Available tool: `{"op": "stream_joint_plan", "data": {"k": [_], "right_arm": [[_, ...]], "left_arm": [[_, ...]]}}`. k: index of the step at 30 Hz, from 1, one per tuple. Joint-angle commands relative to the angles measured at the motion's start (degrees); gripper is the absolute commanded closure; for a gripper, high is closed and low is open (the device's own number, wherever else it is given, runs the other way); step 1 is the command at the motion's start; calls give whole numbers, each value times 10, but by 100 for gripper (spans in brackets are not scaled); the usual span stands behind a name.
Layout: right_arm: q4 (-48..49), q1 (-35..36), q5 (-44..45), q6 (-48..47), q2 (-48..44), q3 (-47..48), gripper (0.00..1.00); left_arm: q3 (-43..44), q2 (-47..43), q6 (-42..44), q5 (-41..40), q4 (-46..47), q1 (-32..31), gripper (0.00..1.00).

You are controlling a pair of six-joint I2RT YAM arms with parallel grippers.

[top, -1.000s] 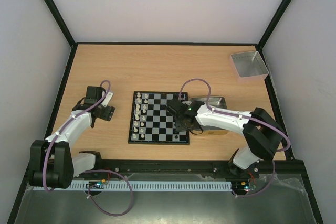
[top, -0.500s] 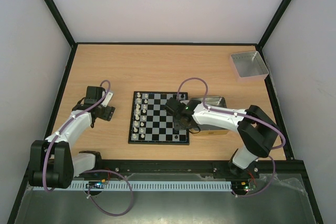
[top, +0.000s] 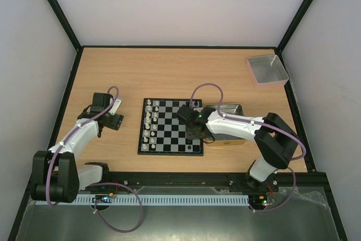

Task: Set up the chess pieces on the board
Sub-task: Place the chess piece on the chessboard.

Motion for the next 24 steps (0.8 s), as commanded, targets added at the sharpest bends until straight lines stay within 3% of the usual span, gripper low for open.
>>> {"op": "stream_joint_plan", "data": {"k": [1, 8, 9, 12, 20, 24], "right_arm": [[-6, 3, 14, 4, 5, 7, 81], [-4, 2, 8, 4, -4, 12, 77], [-5, 3, 8, 4, -7, 15, 68], [-17, 2, 11, 2, -19, 25, 56], [-94, -6, 65, -2, -92, 52, 56], [-130, -73, 101, -15, -145, 43, 58]], "left_arm": [[-6, 0, 0, 2, 0, 4, 17], [-6, 1, 1, 3, 0, 4, 17], [-6, 1, 0, 4, 0, 4, 17], [-6, 3, 0, 4, -1, 4, 17], [-6, 5, 0, 2, 0, 3, 17], [-5, 5, 1, 2, -2, 3, 17]]}}
